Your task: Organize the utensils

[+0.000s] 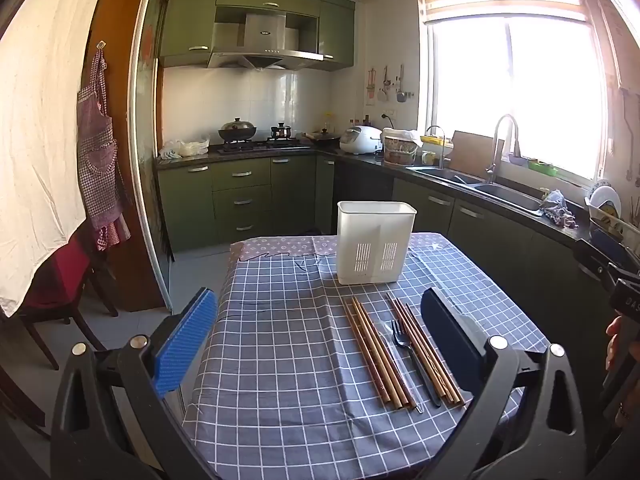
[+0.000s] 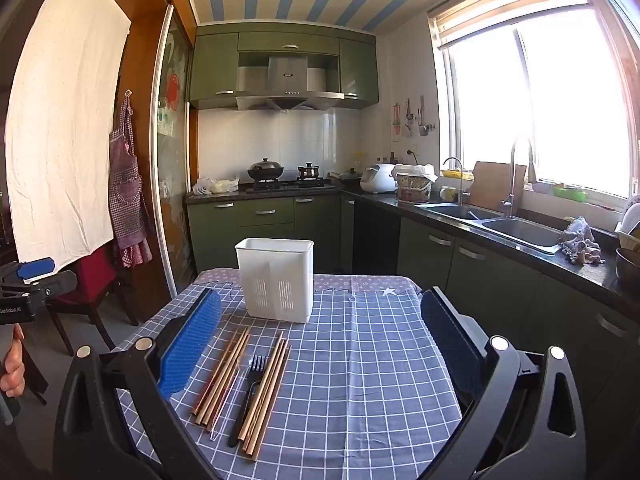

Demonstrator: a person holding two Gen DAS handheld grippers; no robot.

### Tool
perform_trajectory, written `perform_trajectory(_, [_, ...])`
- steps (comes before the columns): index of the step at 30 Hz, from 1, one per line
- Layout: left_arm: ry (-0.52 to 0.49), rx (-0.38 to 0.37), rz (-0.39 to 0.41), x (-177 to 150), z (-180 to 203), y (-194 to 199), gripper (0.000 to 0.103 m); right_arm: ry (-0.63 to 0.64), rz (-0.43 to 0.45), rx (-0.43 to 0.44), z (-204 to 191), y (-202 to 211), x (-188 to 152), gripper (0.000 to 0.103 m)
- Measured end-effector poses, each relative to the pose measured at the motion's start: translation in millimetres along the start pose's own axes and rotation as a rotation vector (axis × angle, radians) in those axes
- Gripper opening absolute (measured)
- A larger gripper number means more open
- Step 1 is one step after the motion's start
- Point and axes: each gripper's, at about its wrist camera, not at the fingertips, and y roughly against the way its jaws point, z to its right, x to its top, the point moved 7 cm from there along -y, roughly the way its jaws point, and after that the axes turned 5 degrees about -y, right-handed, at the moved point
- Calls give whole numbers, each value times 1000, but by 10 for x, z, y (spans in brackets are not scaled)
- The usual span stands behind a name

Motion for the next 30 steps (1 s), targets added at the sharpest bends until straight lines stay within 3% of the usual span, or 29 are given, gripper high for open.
perform_trajectory(30, [-2, -9, -17, -78, 42, -45, 97, -6, -10, 5, 3, -81, -129, 99])
